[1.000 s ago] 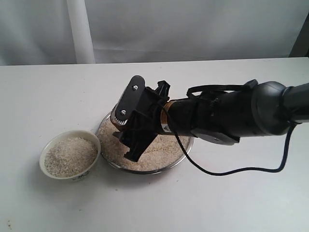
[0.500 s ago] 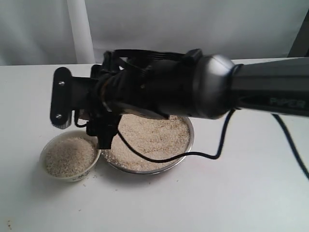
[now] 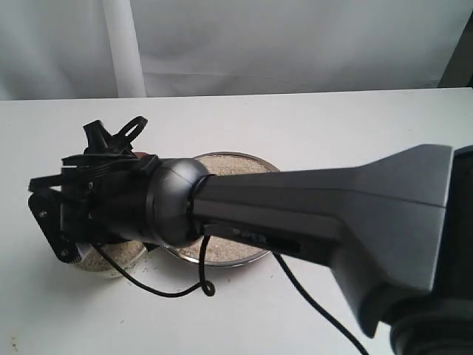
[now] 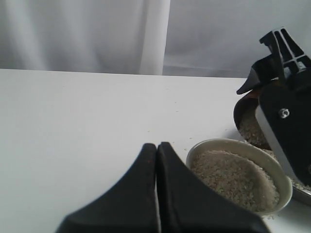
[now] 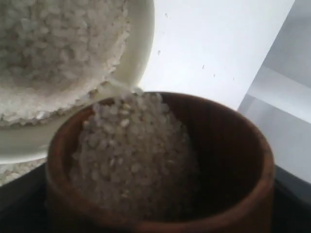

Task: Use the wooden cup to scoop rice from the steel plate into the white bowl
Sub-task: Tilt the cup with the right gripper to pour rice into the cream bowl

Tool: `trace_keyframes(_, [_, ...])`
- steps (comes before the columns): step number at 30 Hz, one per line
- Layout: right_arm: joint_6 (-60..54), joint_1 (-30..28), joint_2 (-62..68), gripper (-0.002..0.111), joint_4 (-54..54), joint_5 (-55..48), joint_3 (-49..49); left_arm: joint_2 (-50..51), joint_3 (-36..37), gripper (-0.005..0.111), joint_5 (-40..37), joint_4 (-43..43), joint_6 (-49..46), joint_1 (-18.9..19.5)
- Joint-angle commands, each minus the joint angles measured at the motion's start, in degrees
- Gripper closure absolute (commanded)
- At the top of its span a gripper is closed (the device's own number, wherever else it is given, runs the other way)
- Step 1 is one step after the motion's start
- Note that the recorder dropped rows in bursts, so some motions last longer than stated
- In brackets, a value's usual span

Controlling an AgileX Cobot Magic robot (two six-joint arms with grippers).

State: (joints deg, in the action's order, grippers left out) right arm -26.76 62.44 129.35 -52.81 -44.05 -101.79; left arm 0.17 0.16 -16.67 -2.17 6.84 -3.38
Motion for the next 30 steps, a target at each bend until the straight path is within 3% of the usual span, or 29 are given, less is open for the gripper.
trace_keyframes(1, [-0.42,1.14,1.05,0.108,-6.77,-2.52,-0.95,-0.17,-0.16,0.107,0.32,0.27,0.20,-0.24])
trace_keyframes(30, [-6.56,2.78,1.05,0.108,-14.22,-3.29,-0.95,-0.17,-0.16,0.107,0.32,0.27,0.20,-0.24])
